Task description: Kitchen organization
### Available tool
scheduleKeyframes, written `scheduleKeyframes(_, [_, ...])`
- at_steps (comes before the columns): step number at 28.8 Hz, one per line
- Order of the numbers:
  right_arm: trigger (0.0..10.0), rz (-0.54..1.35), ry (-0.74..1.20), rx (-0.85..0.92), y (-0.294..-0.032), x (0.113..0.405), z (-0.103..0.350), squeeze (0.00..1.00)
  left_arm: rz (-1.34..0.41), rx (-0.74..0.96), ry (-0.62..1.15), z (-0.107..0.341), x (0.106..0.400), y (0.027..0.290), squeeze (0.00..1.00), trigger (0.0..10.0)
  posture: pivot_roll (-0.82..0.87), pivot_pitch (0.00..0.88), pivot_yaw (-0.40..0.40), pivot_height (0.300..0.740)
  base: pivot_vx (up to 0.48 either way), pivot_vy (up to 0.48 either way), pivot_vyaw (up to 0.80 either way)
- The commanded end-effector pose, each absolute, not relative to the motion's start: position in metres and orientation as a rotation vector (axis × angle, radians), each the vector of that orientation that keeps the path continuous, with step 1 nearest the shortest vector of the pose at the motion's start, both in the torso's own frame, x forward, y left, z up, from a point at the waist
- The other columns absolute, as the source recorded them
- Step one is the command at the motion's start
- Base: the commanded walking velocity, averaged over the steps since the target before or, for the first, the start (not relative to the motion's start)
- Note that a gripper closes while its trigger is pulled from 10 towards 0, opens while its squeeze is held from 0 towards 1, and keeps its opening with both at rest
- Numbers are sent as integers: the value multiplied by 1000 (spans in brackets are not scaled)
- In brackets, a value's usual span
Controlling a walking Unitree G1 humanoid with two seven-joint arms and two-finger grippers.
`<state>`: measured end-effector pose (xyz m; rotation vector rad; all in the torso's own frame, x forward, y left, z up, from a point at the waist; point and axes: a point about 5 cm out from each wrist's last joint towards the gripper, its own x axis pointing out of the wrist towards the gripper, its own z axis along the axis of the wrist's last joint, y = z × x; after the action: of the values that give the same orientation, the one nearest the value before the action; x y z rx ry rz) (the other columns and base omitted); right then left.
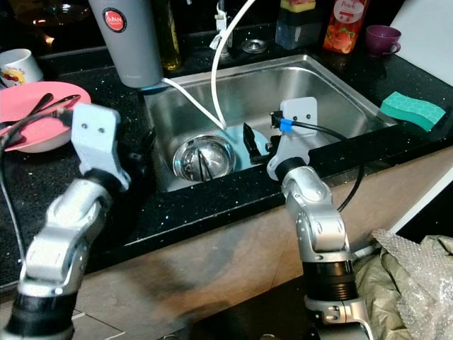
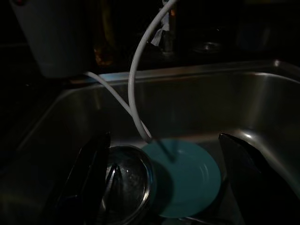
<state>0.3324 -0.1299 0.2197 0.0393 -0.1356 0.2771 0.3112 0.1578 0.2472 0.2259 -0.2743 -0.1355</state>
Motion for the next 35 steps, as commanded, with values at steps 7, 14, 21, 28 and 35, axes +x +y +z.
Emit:
scheduleKeyframes(7, [10000,286,-137,30,-130,334,220,0,55,343,-197,277,346,196,0,10000,19,84,8,740,0,0,0])
scheduleKeyframes(14, [10000,299,-133,14,-131,334,221,0,215,344,-41,286,354,236,0,10000,17,86,3,740,0,0,0])
scheduleKeyframes(21, [10000,321,-133,-2,-132,336,222,0,179,457,97,290,356,263,0,10000,20,85,-6,740,0,0,0])
scheduleKeyframes(28, [10000,330,-134,-19,-134,337,224,0,198,432,175,296,357,287,0,10000,17,80,-14,740,0,0,0])
scheduleKeyframes(35, [10000,330,-135,-35,-138,338,225,0,96,427,278,295,356,303,0,10000,16,78,-19,740,0,0,0])
